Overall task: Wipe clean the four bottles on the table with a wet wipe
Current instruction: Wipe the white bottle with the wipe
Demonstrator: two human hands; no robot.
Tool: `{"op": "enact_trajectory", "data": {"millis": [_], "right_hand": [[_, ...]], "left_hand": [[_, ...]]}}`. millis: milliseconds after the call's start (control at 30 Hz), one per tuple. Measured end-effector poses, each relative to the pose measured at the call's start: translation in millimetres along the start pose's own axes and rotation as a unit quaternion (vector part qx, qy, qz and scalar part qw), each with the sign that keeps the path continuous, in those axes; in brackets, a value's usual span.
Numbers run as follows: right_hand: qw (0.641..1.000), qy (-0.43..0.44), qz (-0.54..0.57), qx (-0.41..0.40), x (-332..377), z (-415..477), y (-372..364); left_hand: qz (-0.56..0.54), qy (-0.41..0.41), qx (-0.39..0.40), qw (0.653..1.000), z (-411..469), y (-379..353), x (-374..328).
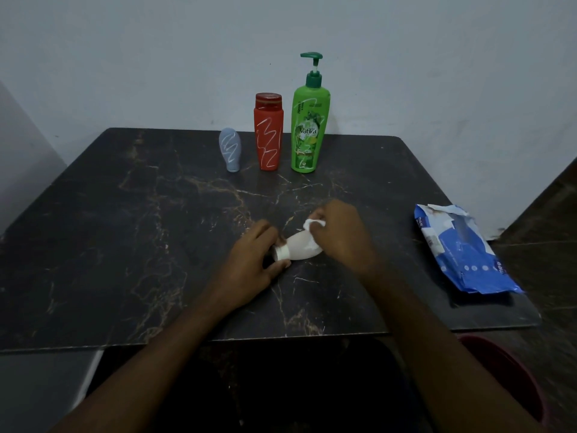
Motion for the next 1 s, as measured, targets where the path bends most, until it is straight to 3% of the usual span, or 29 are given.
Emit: {"op": "enact_trajectory", "data": {"millis": [167,367,733,900,1000], "right_hand": [[0.998,-0.036,0.047,0.005,-3,0,7],[0.998,0.008,0.051,0.041,26,-13,-14],[0.998,0.007,0.06,0.004,-38,2,5],[0.983,-0.073,0.165,-0.009,-51,-17,-2],[0.967,-0.125,0.219,-0.027,-53,-30,-6]], "left_hand": [[-0.002,-0.018,-0.002,1.0,-1,0,-4],[-0.011,-0.033,-0.008,0.999,-3,1,-7],[-0.016,-0.022,-0.01,1.0,-1,4,-7],[-0.057,0.033,-0.036,0.997,4,9,1],[-0.145,0.142,-0.044,0.978,7,11,9]]}}
Point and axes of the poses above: each hand's wrist, its own z-axis towards the middle knuckle, its own y-axis out of the back of the hand, x = y × z, the point moved 6 cm from there along z, towards the middle knuckle, and after that the axes turned 14 degrees about -x, right-handed, at the moved point
